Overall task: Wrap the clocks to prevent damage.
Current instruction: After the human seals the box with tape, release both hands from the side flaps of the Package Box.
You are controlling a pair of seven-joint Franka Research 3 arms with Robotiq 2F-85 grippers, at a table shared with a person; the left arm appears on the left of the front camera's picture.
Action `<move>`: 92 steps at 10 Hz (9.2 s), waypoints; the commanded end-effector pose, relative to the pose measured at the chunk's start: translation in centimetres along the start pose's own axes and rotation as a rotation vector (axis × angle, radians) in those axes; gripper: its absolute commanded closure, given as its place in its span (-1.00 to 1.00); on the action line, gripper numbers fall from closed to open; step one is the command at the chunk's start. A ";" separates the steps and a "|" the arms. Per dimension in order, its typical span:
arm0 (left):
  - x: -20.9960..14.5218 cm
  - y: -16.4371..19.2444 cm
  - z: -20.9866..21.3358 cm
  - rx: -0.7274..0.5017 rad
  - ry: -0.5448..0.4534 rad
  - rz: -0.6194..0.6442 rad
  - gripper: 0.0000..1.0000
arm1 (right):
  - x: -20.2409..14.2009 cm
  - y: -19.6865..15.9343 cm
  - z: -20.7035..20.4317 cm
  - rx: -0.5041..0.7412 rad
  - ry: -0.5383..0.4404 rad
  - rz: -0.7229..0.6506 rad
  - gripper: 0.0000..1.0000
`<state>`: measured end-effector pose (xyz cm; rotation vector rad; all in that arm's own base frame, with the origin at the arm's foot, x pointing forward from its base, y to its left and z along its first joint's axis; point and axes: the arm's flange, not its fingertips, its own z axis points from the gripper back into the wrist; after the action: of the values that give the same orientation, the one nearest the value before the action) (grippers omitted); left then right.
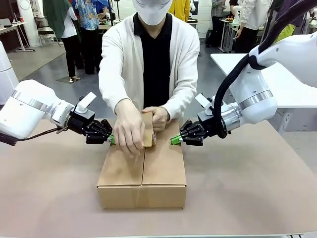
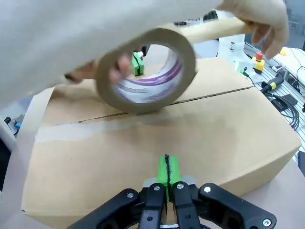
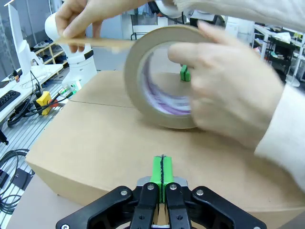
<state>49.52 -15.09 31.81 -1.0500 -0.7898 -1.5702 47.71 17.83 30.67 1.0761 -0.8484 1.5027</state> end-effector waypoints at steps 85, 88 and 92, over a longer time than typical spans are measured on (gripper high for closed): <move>19.8 -9.6 15.7 -0.005 0.368 0.035 0.99 | 21.5 15.3 11.0 -0.262 0.394 -0.065 0.98; 20.8 -10.7 17.4 0.013 0.382 0.046 0.99 | 24.8 18.3 12.8 -0.353 0.389 -0.041 0.98; 22.1 -10.6 18.4 0.027 0.374 0.026 0.99 | 25.6 17.6 12.8 -0.345 0.388 -0.024 0.98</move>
<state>41.77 -4.87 59.50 -0.7177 -0.5327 -1.6613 31.56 11.50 59.83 0.5306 -0.7819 1.4125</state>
